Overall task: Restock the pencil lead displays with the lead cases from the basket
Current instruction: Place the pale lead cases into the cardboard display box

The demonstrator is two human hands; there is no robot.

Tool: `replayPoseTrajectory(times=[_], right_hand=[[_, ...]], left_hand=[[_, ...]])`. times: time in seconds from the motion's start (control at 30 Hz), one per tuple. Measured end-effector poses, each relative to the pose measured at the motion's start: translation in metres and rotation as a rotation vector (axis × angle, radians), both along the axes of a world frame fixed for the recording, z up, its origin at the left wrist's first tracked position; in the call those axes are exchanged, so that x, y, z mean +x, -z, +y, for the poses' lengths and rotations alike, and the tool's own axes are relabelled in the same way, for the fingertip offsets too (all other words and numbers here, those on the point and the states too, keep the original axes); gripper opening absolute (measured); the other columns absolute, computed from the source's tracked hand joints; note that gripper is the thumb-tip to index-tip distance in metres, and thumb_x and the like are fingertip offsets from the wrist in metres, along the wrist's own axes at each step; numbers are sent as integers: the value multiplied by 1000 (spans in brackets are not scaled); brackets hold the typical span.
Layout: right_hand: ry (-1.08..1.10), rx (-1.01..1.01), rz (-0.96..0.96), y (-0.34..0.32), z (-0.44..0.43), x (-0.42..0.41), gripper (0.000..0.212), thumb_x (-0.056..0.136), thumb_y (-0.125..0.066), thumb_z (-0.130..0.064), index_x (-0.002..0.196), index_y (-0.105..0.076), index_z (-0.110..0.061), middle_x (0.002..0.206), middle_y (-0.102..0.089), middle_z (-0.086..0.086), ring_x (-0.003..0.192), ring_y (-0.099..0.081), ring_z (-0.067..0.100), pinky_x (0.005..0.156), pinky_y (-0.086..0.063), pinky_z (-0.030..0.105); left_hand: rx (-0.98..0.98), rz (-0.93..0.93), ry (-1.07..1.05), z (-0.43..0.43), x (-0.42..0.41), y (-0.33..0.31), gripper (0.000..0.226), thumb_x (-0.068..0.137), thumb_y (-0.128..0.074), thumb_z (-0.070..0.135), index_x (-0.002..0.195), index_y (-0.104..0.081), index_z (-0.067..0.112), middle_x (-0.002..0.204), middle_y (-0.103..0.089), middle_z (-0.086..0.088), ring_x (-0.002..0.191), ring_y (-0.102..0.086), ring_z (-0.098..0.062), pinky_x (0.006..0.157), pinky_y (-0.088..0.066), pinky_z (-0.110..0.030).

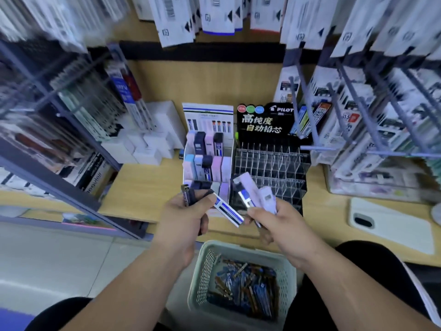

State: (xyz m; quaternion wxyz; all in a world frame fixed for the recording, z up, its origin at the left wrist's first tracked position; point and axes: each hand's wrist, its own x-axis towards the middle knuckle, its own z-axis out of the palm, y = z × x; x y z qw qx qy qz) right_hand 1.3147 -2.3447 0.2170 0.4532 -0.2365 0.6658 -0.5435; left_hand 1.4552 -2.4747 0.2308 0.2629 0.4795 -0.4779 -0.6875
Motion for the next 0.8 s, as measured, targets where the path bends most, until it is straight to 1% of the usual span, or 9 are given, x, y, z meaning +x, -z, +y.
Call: replayPoseTrajectory(times=[0.1, 0.2, 0.3, 0.37, 0.43, 0.5, 0.6, 0.67, 0.8], right_hand=[[58, -31, -69, 6, 7, -13, 11, 99, -58, -18, 107, -67, -15, 82, -71, 5, 49, -37, 17, 55, -38, 33], [73, -28, -67, 14, 14, -22, 11, 99, -60, -18, 100, -69, -12, 85, -69, 8, 50, -37, 17, 54, -39, 32], [91, -17, -80, 19, 18, -24, 12, 100, -59, -14, 104, -66, -5, 82, -69, 9, 49, -35, 17, 53, -37, 32], [104, -16, -95, 21, 18, -25, 13, 99, -58, -14, 104, -65, -3, 82, -69, 11, 48, -34, 16, 53, -36, 32], [113, -18, -124, 21, 17, -24, 13, 99, -58, -14, 102, -65, -3, 84, -68, 13, 46, -32, 15, 52, -37, 31], [118, -24, -150, 22, 15, -23, 13, 99, -58, -12, 99, -66, -2, 84, -66, 13, 46, -31, 15, 50, -37, 30], [86, -27, -146, 26, 13, -21, 14, 97, -61, -14, 89, -68, -5, 82, -61, 17, 47, -32, 16, 53, -39, 33], [69, -32, -149, 27, 12, -21, 11, 98, -61, -13, 97, -68, -5, 83, -65, 14, 47, -33, 16, 53, -40, 32], [54, -62, -161, 30, 9, -21, 13, 97, -64, -17, 101, -68, -6, 83, -66, 13, 47, -35, 15, 53, -41, 31]], left_hand=[[-100, -3, -64, -21, -10, -13, 8, 85, -74, 7, 91, -68, 6, 53, -51, -2, 42, -33, -16, 43, -29, -24], [-303, -48, -98, -48, -24, -32, 8, 85, -76, 8, 88, -69, 11, 54, -55, 3, 41, -37, -13, 40, -34, -23], [-572, -111, 1, -73, -43, -52, 11, 84, -78, 13, 81, -69, 18, 61, -64, 11, 48, -51, -8, 50, -43, -22], [-699, -152, 77, -89, -56, -58, 12, 83, -79, 13, 79, -69, 19, 68, -68, 11, 60, -60, -7, 59, -50, -24], [-774, -207, 162, -105, -66, -60, 14, 82, -80, 15, 78, -68, 22, 74, -69, 9, 68, -63, -8, 63, -52, -27], [-850, -285, 240, -118, -73, -61, 13, 82, -80, 17, 79, -68, 22, 76, -67, 10, 66, -60, -2, 61, -48, -20], [-911, -379, 345, -127, -79, -59, 10, 84, -78, 16, 89, -70, 13, 78, -66, 5, 52, -54, 2, 48, -42, -13], [-936, -411, 400, -129, -82, -55, 10, 85, -78, 16, 91, -70, 14, 81, -68, 1, 52, -56, 0, 47, -44, -19], [-1030, -495, 478, -130, -85, -45, 11, 86, -76, 20, 89, -66, 17, 75, -66, 6, 62, -58, -8, 58, -44, -28]])
